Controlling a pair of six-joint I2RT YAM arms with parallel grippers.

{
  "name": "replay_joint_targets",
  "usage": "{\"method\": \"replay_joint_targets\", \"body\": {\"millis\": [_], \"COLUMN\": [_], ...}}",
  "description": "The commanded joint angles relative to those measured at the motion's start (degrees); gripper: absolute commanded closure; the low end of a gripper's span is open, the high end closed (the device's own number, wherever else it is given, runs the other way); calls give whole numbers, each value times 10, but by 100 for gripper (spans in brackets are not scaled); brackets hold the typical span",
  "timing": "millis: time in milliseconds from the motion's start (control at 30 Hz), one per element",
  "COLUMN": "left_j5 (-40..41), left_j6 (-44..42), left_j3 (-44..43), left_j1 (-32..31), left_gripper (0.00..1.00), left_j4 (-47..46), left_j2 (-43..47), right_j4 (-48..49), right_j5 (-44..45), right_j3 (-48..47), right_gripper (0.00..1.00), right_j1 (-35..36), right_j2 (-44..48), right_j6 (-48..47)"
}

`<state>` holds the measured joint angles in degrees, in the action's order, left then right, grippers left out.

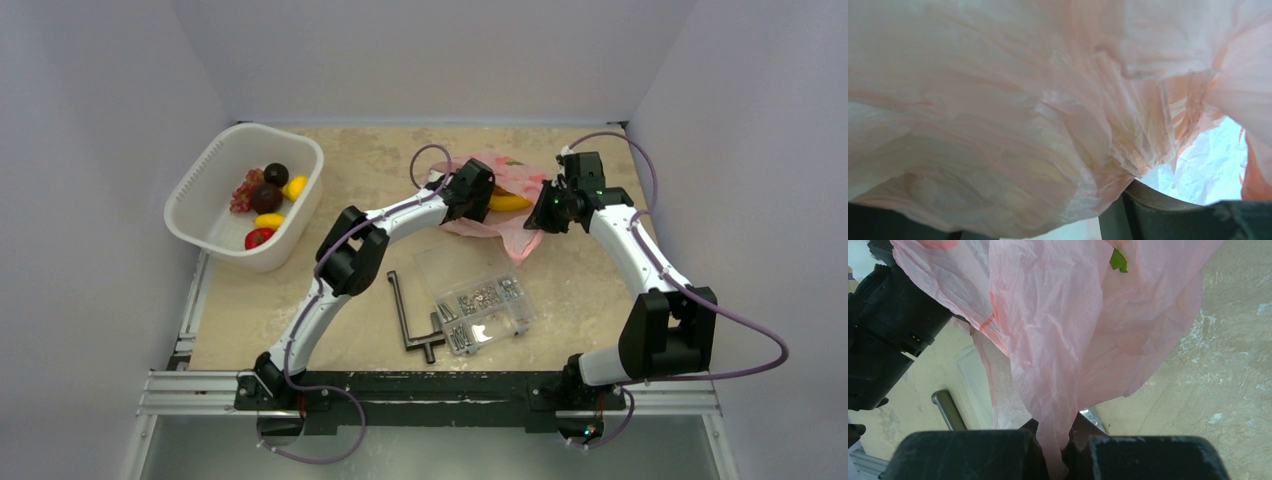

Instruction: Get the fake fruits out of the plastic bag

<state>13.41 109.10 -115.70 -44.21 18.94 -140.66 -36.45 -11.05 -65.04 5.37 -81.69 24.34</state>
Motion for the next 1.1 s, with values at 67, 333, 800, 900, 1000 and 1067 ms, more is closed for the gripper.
{"method": "replay_joint_targets", "body": {"millis": [67, 333, 800, 900, 1000, 1067], "left_j5": [64, 100, 38, -2, -38, -63], "left_j6": [31, 28, -77, -86, -88, -75], "left_j3": [-53, -109, -68, -11, 32, 52], "left_j1": [-3, -4, 22, 35, 50, 58], "left_gripper": [38, 48, 100, 100, 100, 100], "left_j4": [50, 97, -22, -34, -34, -29], "left_j2": [-26, -70, -17, 44, 103, 134], "right_j4": [2, -6, 11, 26, 43, 61], "right_j5": [10, 17, 34, 38, 52, 57], "right_j3": [-27, -36, -27, -28, -20, -5], "right_gripper": [100, 100, 100, 100, 100, 100], "right_j1": [1, 1, 1, 1, 1, 1], "right_j2": [16, 8, 7, -4, -6, -1], "right_j6": [1, 1, -4, -8, -16, -20]}}
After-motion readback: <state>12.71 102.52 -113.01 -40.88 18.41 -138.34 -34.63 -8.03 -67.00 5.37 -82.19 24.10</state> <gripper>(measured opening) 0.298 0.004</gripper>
